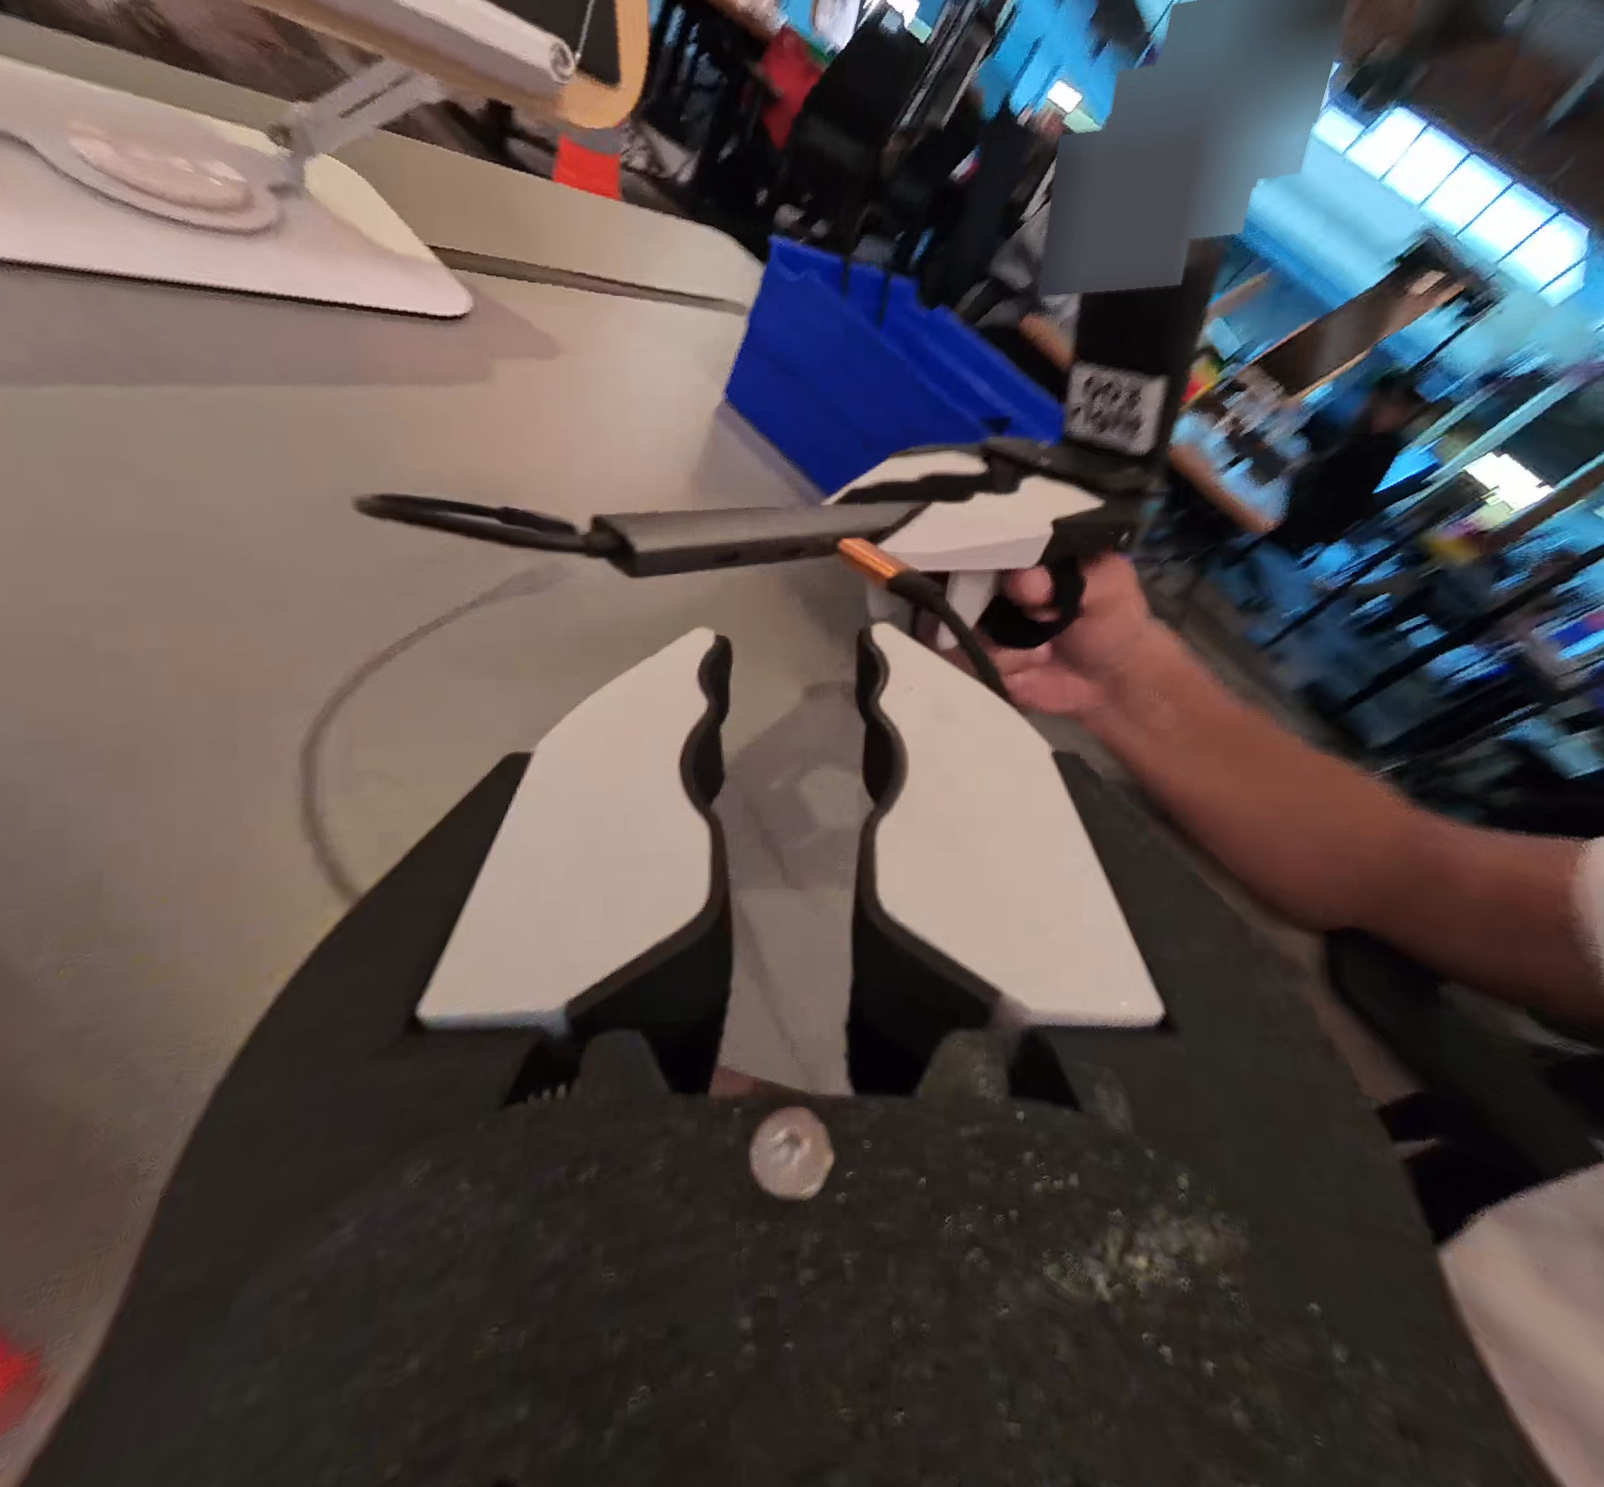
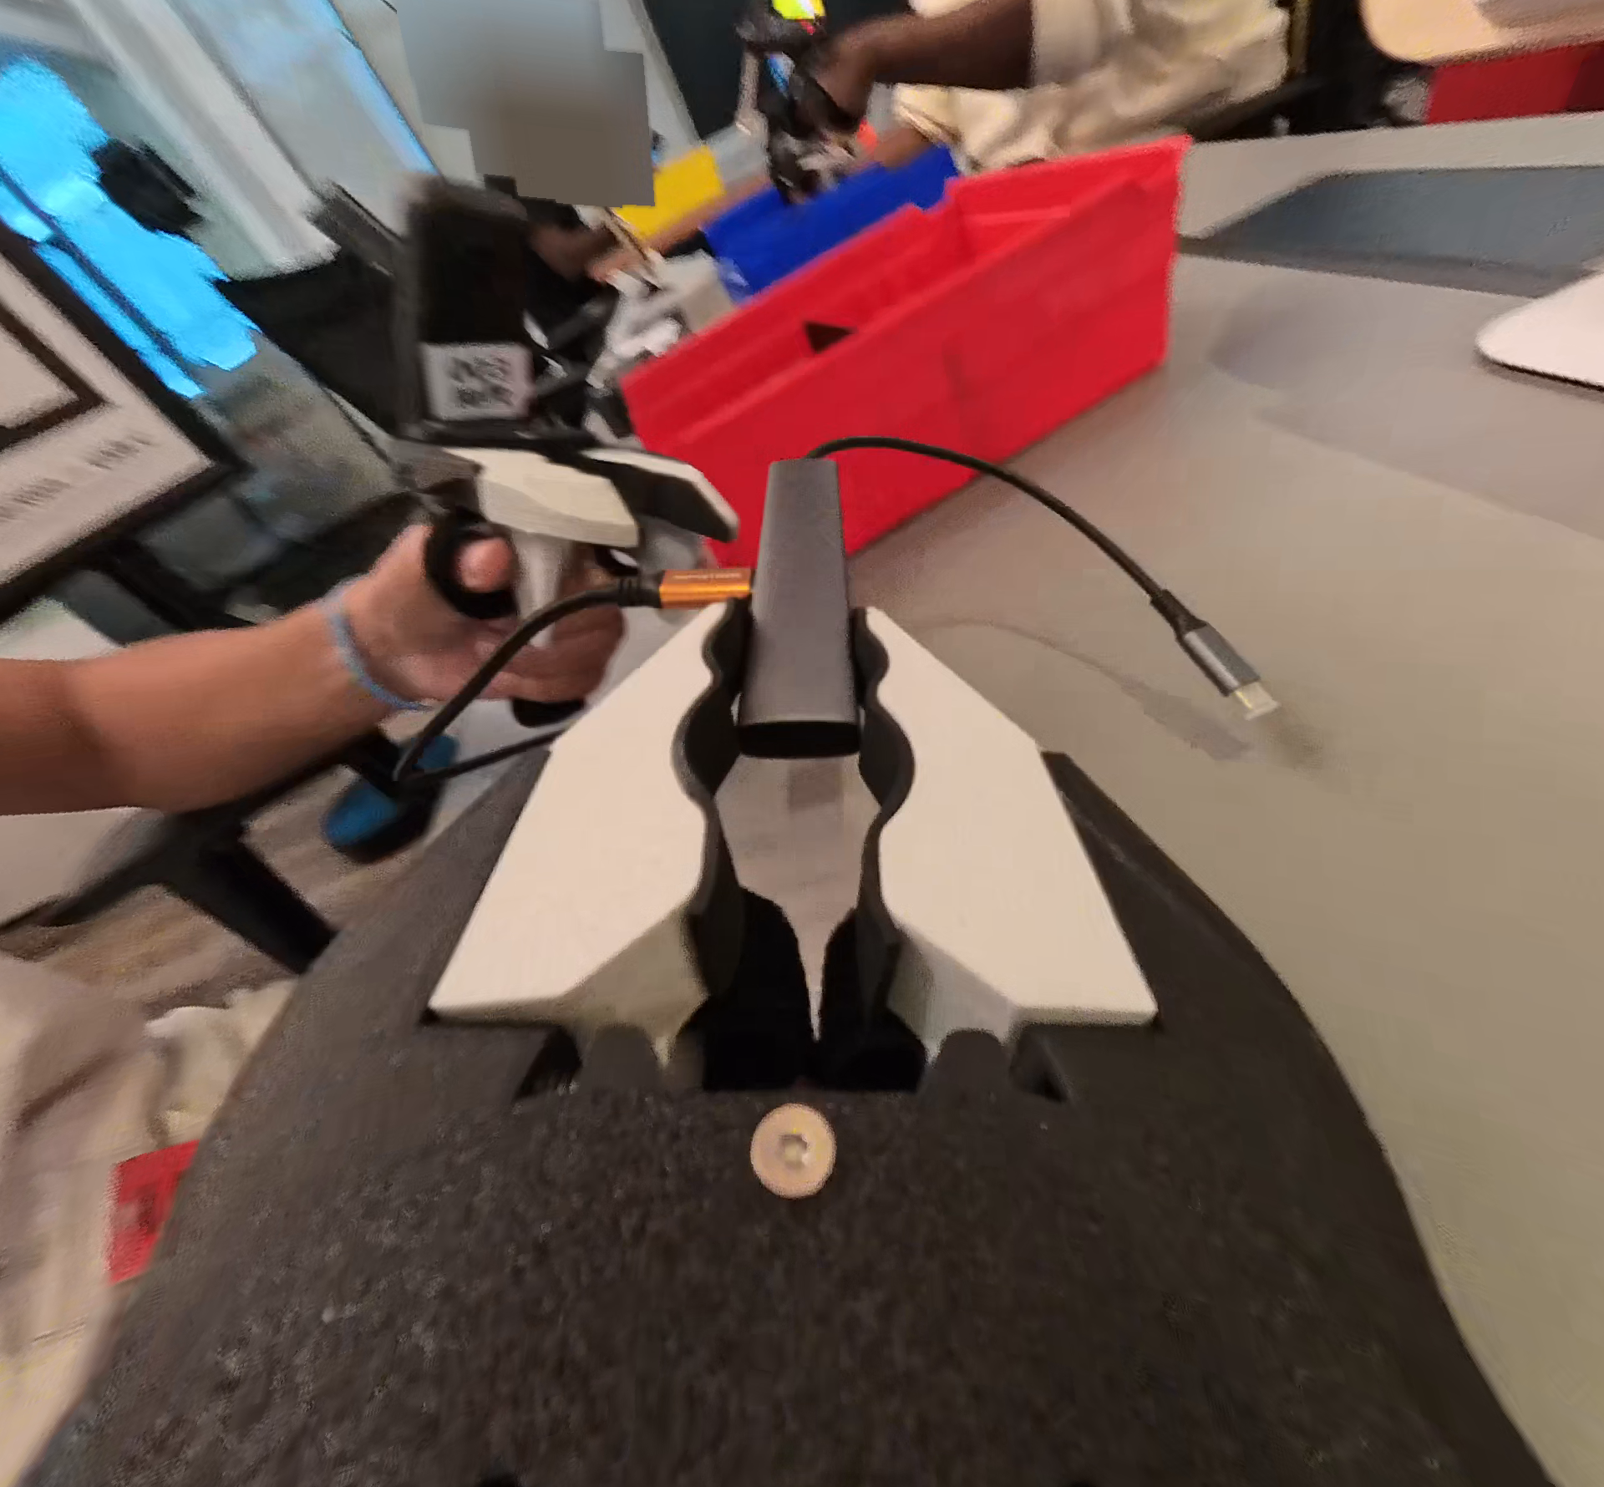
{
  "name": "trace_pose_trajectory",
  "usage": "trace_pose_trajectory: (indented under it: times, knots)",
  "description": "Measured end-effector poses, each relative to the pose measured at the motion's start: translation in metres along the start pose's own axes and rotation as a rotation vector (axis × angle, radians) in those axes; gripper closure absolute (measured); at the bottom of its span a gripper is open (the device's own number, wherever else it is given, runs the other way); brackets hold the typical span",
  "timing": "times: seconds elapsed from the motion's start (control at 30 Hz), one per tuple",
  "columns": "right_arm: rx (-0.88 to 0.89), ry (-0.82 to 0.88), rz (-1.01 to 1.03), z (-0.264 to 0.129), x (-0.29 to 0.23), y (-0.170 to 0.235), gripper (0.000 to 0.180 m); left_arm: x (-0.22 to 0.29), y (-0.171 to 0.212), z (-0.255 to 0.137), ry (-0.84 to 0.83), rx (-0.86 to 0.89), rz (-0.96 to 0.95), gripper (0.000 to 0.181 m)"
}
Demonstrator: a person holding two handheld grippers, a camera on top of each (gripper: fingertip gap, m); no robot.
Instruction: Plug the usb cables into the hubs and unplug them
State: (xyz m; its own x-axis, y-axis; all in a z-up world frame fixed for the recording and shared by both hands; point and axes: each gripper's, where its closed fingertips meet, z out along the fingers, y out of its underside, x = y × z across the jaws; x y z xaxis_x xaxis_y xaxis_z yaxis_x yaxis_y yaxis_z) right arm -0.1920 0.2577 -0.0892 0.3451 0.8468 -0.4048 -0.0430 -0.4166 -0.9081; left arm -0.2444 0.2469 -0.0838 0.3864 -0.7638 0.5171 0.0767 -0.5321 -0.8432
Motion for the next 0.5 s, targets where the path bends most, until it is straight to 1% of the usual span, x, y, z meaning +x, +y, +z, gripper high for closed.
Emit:
trace_pose_trajectory:
  times: [0.1, 0.2, 0.23, 0.33, 0.5]
  knots:
    - [0.05, -0.134, 0.074, -0.001, -0.02, -0.007, 0.158, 0.009, -0.012, -0.002, 0.121, 0.081, -0.136, 0.144]
    - [0.069, -0.244, 0.121, -0.001, -0.036, -0.009, 0.159, 0.012, -0.023, -0.006, 0.169, 0.139, -0.175, 0.142]
    - [0.063, -0.256, 0.128, 0.001, -0.038, -0.008, 0.159, 0.014, -0.024, -0.006, 0.184, 0.141, -0.173, 0.143]
    - [0.058, -0.271, 0.143, 0.003, -0.042, -0.005, 0.158, 0.017, -0.022, -0.006, 0.197, 0.133, -0.135, 0.153]
    - [-0.022, -0.303, 0.169, 0.007, -0.046, 0.007, 0.158, 0.02, -0.022, -0.009, 0.23, 0.08, -0.104, 0.155]
